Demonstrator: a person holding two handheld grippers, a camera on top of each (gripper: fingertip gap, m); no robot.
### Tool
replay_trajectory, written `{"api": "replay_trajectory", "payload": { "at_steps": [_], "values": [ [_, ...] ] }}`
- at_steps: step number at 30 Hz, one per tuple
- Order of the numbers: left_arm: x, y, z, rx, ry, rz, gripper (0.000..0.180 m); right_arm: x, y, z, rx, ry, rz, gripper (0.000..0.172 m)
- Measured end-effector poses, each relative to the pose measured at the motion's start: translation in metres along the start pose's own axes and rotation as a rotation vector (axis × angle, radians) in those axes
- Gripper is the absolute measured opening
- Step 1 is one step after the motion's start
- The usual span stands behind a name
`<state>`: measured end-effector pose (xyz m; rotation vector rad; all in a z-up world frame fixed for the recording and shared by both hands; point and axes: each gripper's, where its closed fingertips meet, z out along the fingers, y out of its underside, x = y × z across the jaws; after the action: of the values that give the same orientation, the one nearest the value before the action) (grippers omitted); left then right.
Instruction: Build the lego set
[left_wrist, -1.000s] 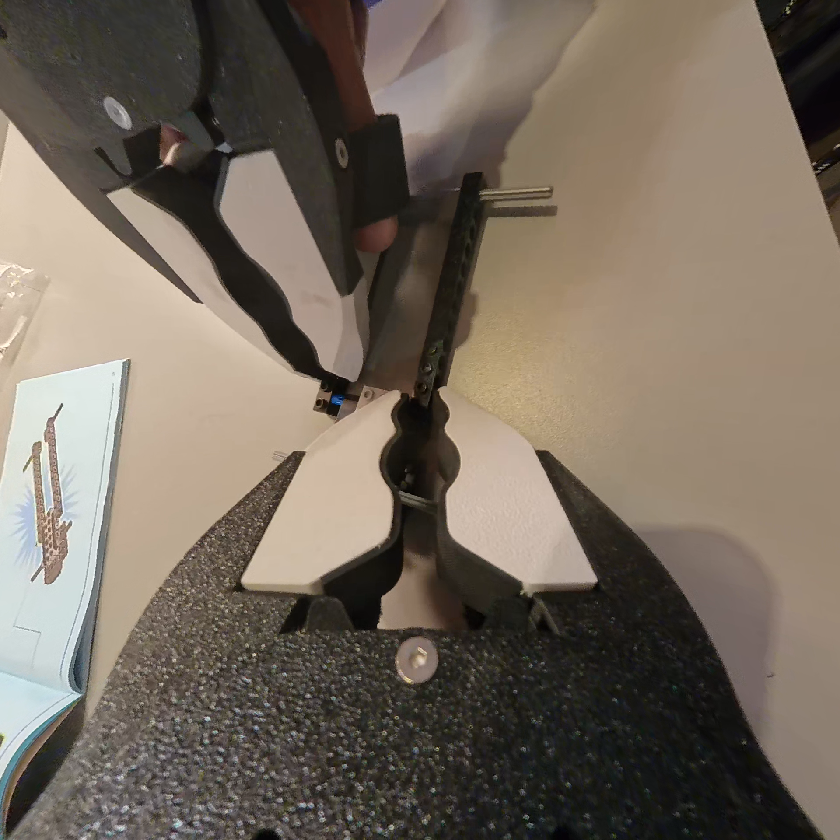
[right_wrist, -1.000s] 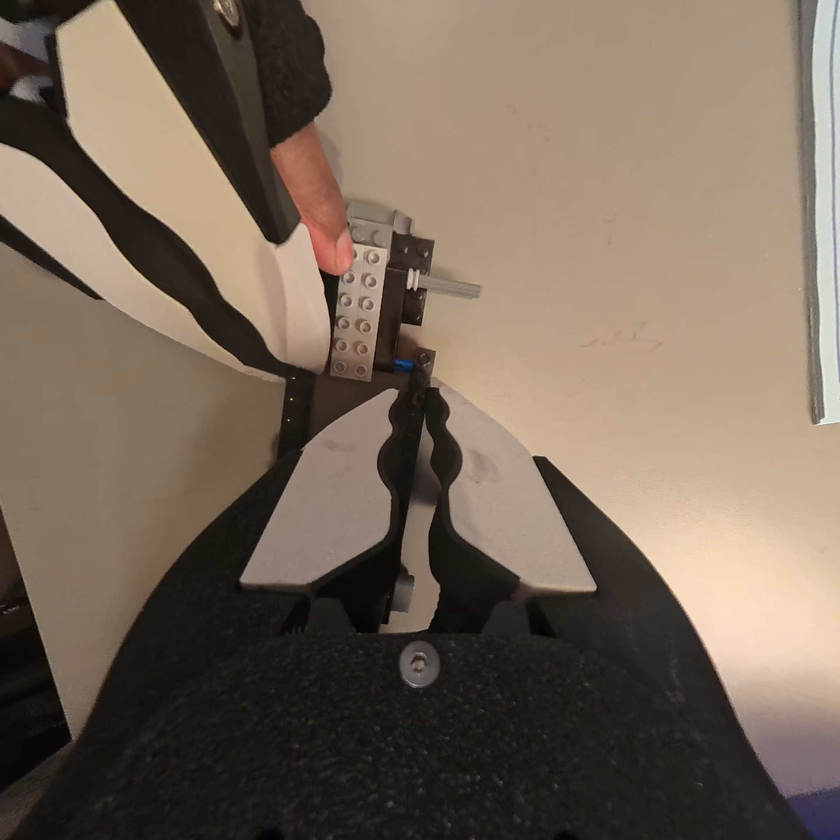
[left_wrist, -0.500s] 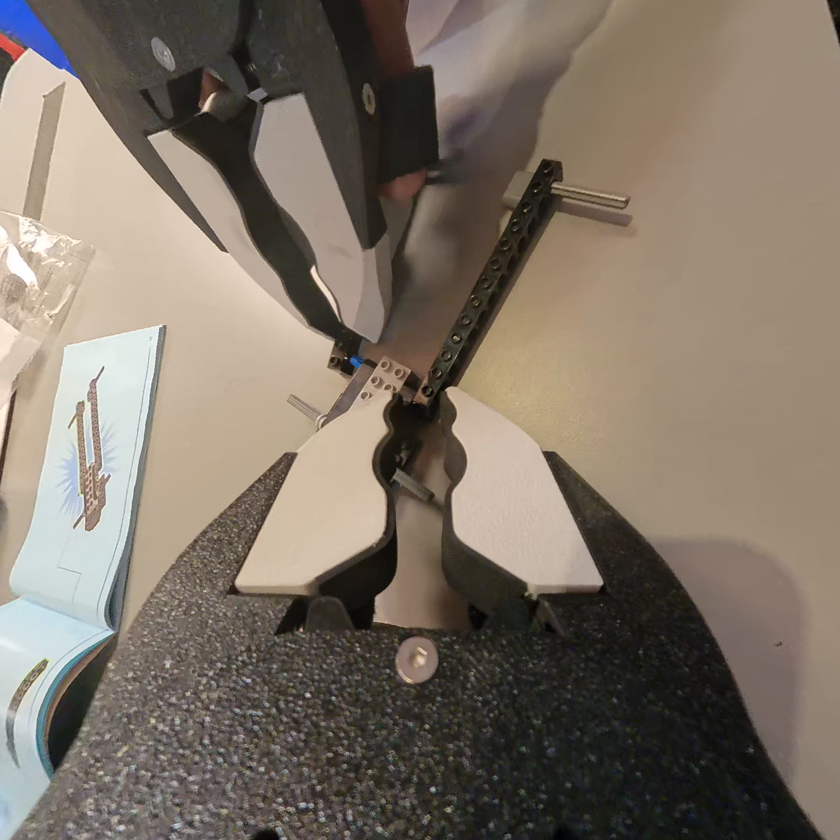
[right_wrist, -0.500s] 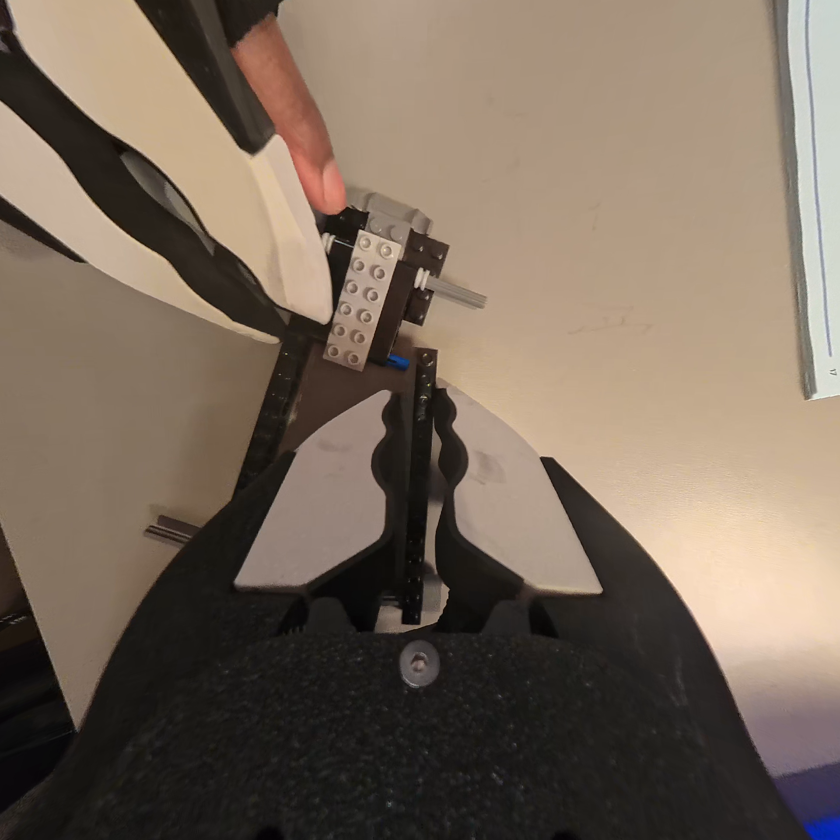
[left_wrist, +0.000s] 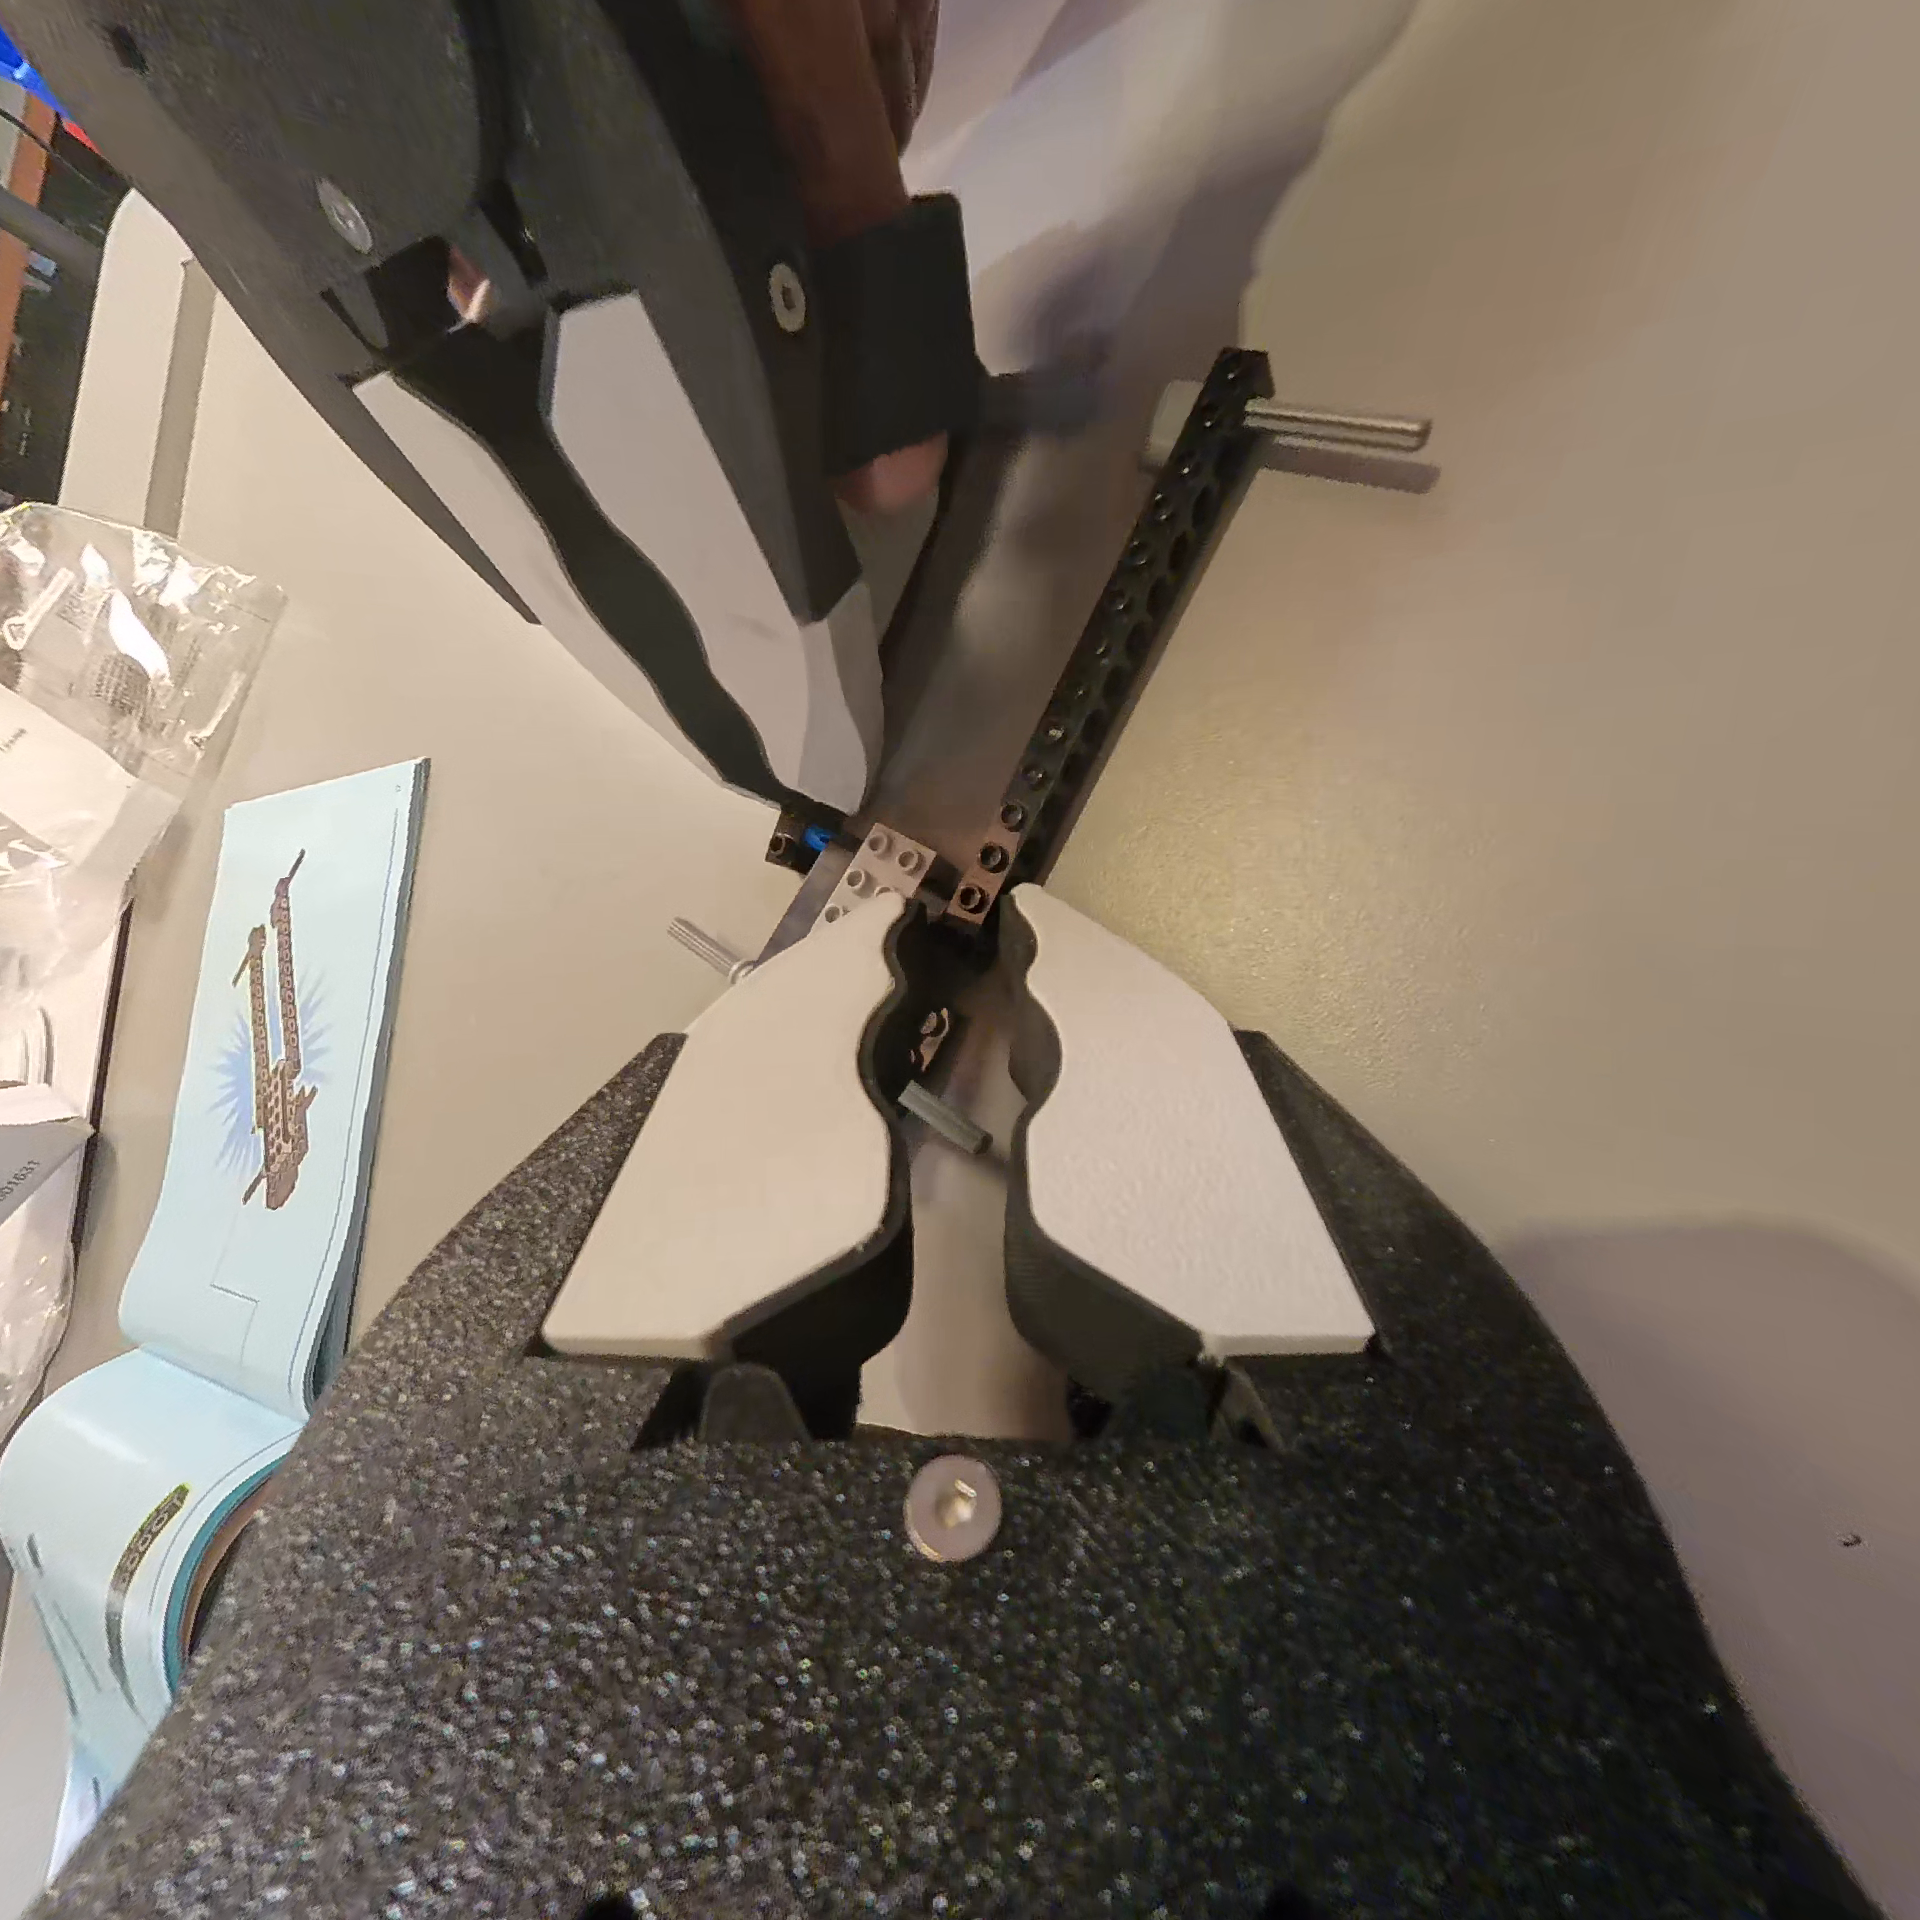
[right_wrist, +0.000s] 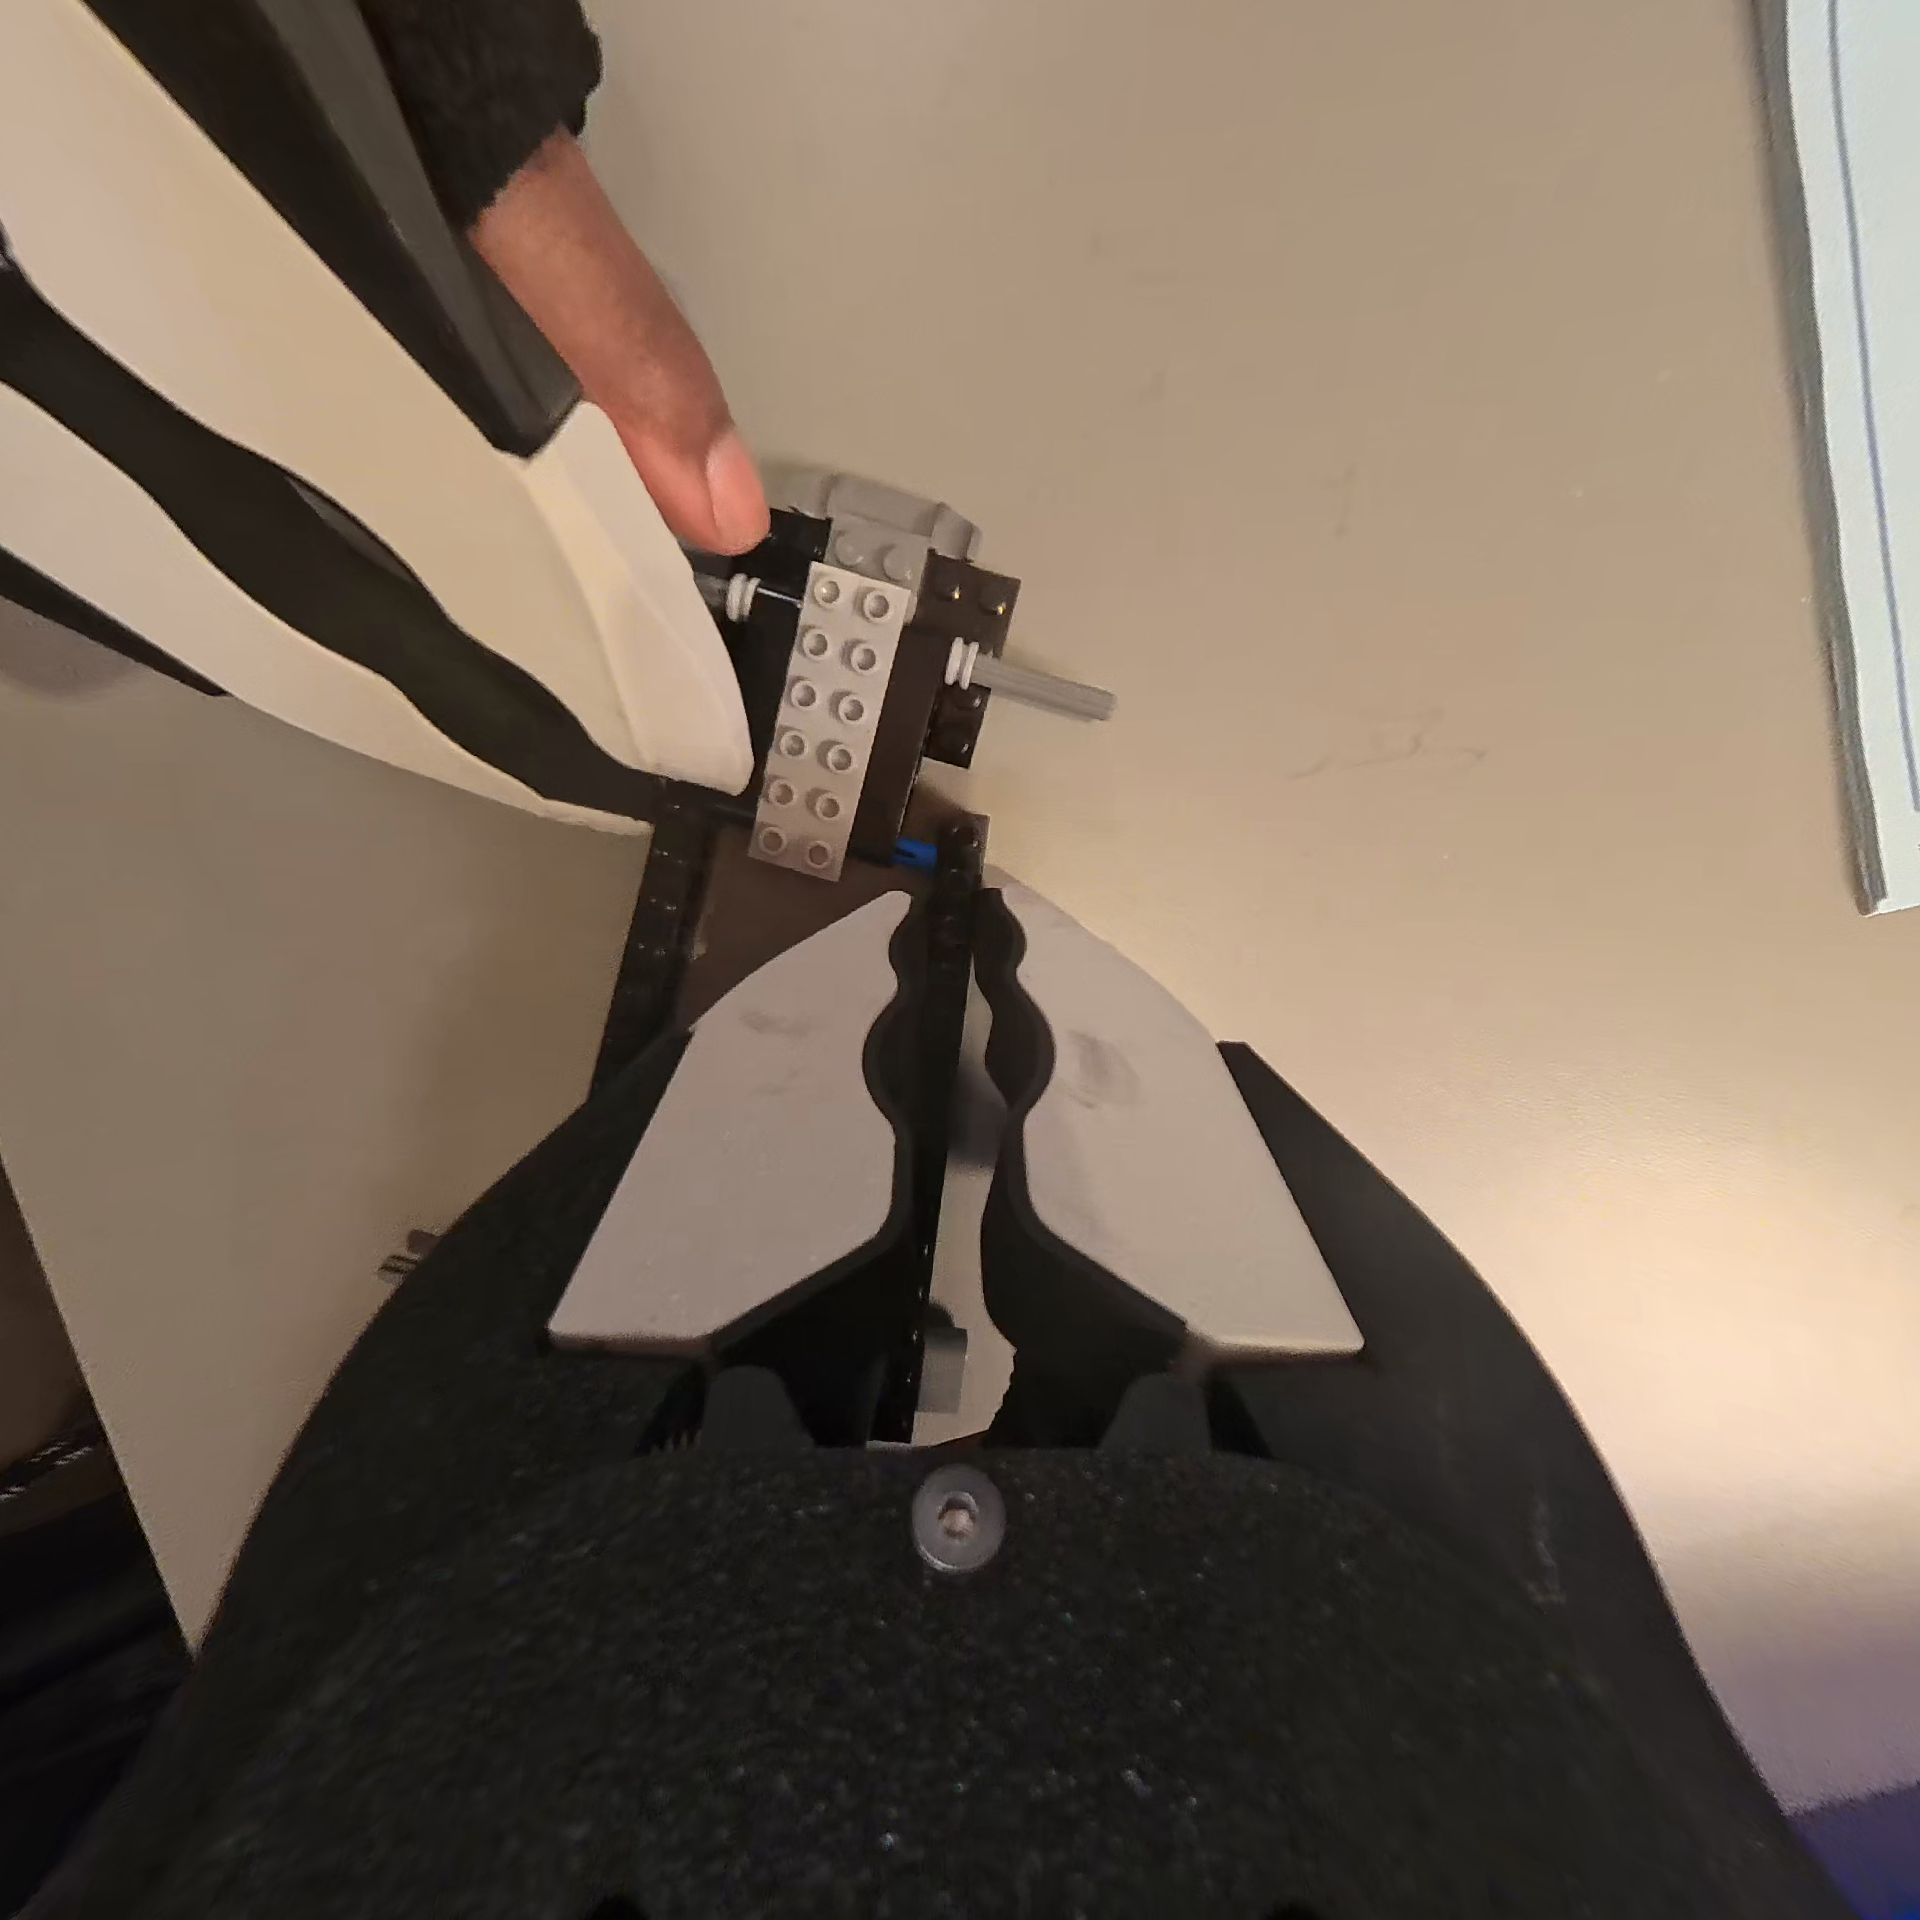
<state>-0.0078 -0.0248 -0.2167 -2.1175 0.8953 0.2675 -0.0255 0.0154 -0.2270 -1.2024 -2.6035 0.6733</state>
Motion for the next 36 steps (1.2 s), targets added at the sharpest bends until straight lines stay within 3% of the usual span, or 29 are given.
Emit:
{"api": "replay_trajectory", "payload": {
  "at_steps": [16,36],
  "values": [
    [0.000,-0.004,0.002,0.014,-0.001,-0.062,0.011,0.000,0.003,-0.001,0.001,-0.005,0.035,0.009],
    [0.008,-0.012,0.005,0.059,0.076,-0.079,0.009,-0.005,0.002,-0.001,-0.049,0.030,-0.155,0.009]
  ]
}}
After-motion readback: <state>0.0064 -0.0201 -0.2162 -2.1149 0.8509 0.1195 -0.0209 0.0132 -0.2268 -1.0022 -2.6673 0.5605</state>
